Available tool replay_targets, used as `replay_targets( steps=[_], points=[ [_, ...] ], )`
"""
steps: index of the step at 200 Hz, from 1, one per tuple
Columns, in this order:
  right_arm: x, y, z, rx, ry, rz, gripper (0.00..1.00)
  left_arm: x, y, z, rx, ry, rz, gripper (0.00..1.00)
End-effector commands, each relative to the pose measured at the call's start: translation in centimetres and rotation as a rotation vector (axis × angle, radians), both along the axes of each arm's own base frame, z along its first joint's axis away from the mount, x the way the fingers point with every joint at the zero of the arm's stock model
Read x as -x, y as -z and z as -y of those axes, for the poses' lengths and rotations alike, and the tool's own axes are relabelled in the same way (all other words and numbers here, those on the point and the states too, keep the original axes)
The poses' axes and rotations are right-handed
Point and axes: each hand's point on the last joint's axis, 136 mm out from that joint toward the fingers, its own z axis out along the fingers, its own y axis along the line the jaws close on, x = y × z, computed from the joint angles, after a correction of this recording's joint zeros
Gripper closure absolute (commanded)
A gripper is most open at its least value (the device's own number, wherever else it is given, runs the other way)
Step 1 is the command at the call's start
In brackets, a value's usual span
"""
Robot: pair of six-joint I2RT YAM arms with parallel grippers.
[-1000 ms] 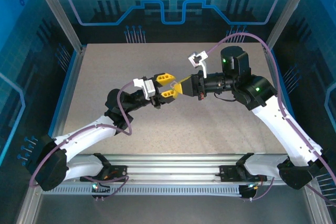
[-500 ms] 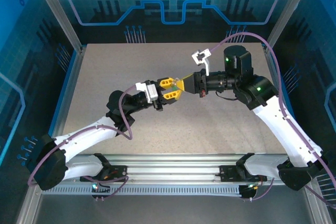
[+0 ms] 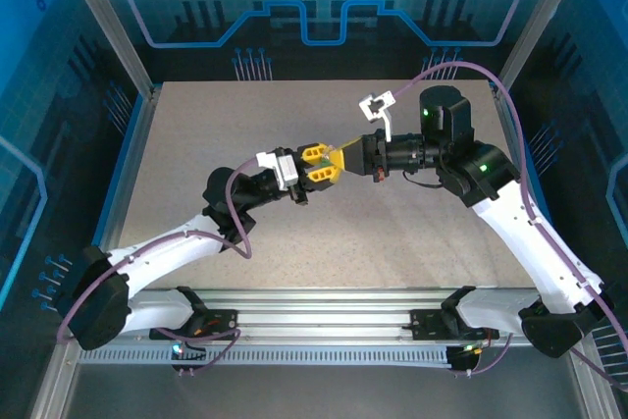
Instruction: Remove the keys from the keyring
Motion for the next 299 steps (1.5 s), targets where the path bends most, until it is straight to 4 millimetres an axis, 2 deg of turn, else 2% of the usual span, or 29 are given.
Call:
replay_targets(
  steps=[1, 63, 92, 125, 162, 205, 240, 299],
  points=[
    [0.5, -1.0, 0.4, -0.033, -0.011, 0.019, 1.0, 0.4, -2.5, -0.2, 0.06, 0.004, 0.062, 0.78],
    [0.6, -1.1, 0.6, -0.04, -0.012, 0.025, 1.0, 0.3, -2.7, -0.1, 0.062, 0.007, 0.064, 1.0],
    [0.3, -0.7, 1.1, -0.008, 0.02, 0.058, 1.0, 0.2, -2.7, -0.6, 0.068, -0.01, 0.047, 1.0],
    [0.1, -0.4, 1.8, 0.034, 0.063, 0.161, 1.0, 0.0, -2.0, -1.0, 0.043, -0.013, -0.008, 1.0],
    [-0.2, 0.8, 2.4, 0.129, 0.109, 0.287, 1.0, 0.4, -1.7, -0.9, 0.014, 0.007, -0.037, 1.0],
    [1.0, 0.6, 2.2, 0.152, 0.108, 0.488, 1.0, 0.2, -1.8, -0.7, 0.006, 0.015, -0.071, 1.0],
    [1.4, 0.8, 2.9, 0.164, 0.182, 0.708, 1.0, -0.3, -2.1, -1.2, 0.035, -0.003, -0.107, 1.0],
    [2.9, 1.9, 2.4, 0.171, 0.154, 0.881, 1.0, -0.6, -2.9, -1.7, 0.071, 0.018, -0.171, 1.0]
  ],
)
